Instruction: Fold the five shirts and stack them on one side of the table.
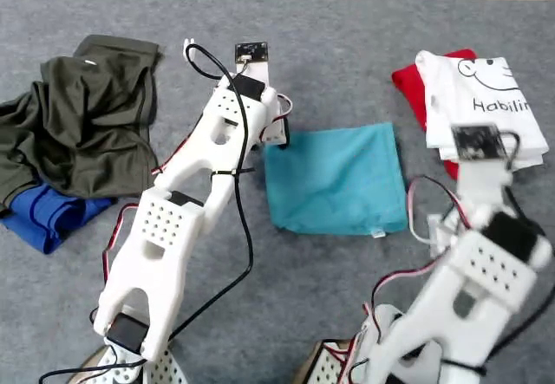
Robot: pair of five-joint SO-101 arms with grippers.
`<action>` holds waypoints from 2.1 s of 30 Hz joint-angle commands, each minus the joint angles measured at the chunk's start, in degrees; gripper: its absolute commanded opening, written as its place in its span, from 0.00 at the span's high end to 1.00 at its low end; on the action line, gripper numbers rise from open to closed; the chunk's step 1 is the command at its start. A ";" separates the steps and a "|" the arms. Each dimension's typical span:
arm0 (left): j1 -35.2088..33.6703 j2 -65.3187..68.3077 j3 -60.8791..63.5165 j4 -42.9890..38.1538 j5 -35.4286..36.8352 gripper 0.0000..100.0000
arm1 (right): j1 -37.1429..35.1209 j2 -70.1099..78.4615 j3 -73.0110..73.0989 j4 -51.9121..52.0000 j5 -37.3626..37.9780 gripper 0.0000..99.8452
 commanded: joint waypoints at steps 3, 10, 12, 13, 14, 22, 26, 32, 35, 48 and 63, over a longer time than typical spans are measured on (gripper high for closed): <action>0.26 0.22 -1.32 0.09 0.09 0.80 | 10.86 -6.73 2.95 -2.90 1.67 0.66; 0.26 0.22 -1.23 0.18 0.09 0.80 | 10.51 -9.71 2.77 5.98 -7.12 0.66; 0.26 0.22 -1.23 0.18 0.09 0.80 | 7.69 -9.71 3.03 8.70 -14.24 0.66; 0.26 0.22 -1.32 0.18 0.09 0.80 | 5.85 -9.71 2.86 8.70 -18.29 0.66; 0.26 0.22 -1.32 0.18 0.09 0.80 | 3.91 -9.71 2.77 8.35 -22.33 0.66; 0.26 0.22 -1.23 0.18 0.09 0.80 | -13.05 -9.71 3.03 1.41 -43.34 0.66; 0.26 0.22 -1.23 0.18 0.09 0.80 | -17.27 -9.63 3.12 -1.67 -48.62 0.66; 0.26 0.22 -1.23 0.18 0.18 0.80 | -18.42 -2.77 2.68 -5.54 -56.18 0.66; 0.26 0.22 -1.32 0.18 0.09 0.80 | -18.15 2.33 1.54 -6.33 -59.08 0.66; 0.26 0.22 -1.32 0.18 0.09 0.80 | -18.51 4.97 2.59 -13.01 -64.35 0.66; 0.26 0.22 -1.32 -0.09 0.09 0.80 | -18.15 4.97 2.68 -16.09 -68.75 0.66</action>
